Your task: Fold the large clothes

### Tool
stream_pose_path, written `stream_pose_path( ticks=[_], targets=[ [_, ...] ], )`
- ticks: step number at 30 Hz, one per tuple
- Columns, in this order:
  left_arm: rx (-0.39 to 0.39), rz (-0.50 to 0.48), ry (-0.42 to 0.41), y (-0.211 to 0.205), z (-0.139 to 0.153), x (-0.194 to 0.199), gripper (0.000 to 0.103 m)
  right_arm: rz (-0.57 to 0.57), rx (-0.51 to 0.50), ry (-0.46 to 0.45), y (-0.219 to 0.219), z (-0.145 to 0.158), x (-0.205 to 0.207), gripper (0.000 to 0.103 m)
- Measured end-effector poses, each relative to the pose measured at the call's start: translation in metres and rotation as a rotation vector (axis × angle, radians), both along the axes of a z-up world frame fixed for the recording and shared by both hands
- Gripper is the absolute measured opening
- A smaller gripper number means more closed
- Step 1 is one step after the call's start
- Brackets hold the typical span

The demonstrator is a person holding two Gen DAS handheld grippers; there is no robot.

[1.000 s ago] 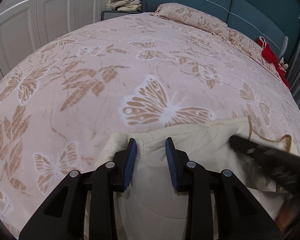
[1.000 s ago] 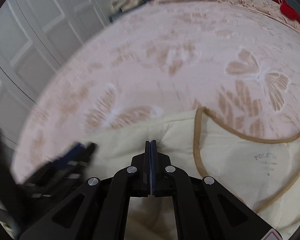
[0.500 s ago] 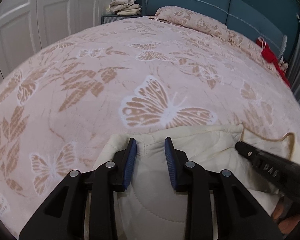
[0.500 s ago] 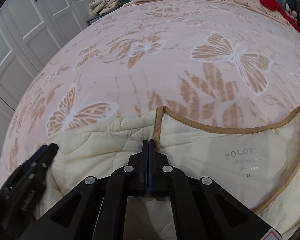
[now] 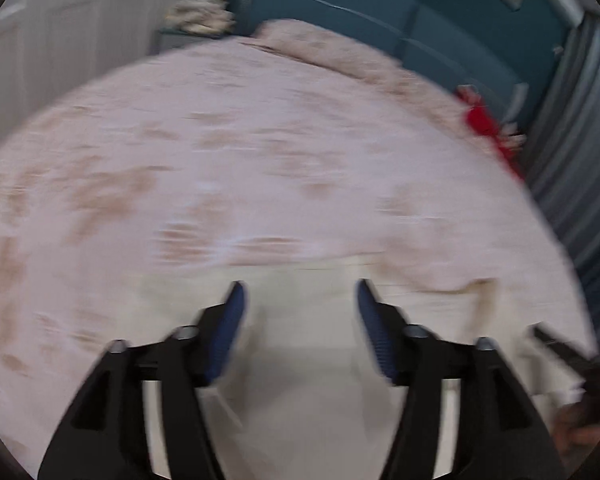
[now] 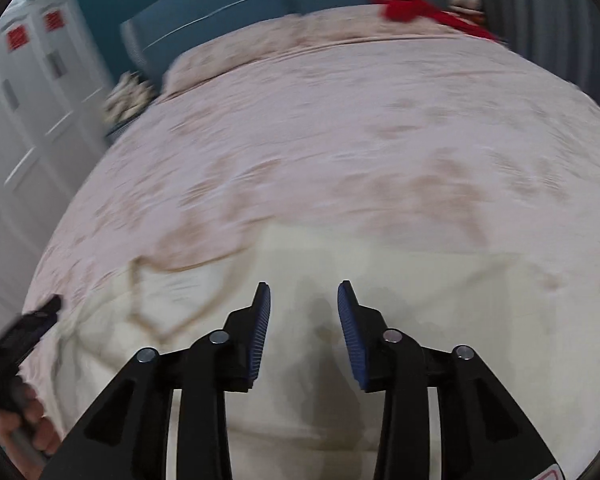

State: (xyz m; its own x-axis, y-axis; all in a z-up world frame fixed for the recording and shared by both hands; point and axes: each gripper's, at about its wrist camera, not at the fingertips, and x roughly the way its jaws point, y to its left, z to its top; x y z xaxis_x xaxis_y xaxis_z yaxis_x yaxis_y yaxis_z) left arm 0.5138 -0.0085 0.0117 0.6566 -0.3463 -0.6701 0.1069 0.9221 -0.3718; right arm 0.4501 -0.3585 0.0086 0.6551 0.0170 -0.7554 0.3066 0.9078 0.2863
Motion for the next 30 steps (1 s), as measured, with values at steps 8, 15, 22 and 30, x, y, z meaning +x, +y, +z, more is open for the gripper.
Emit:
stream_pose_path(
  ticks=[8, 15, 22, 30],
  targets=[
    [0.053, -0.288, 0.164, -0.157, -0.019, 0.028, 0.061, -0.061, 0.073, 0.078, -0.042, -0.033, 0.006, 0.025],
    [0.119, -0.331, 0.259, -0.203, -0.047, 0.035, 0.001, -0.048, 0.088, 0.073, -0.053, -0.040, -0.008, 0.011],
    [0.147, -0.307, 0.183, -0.197, -0.051, 0.031, 0.001, -0.078, 0.102, 0.093, -0.064, -0.065, -0.007, 0.000],
    [0.151, -0.267, 0.107, -0.194, -0.048, 0.019, 0.004, -0.085, -0.043, 0.105, -0.048, -0.053, -0.002, 0.000]
  ],
)
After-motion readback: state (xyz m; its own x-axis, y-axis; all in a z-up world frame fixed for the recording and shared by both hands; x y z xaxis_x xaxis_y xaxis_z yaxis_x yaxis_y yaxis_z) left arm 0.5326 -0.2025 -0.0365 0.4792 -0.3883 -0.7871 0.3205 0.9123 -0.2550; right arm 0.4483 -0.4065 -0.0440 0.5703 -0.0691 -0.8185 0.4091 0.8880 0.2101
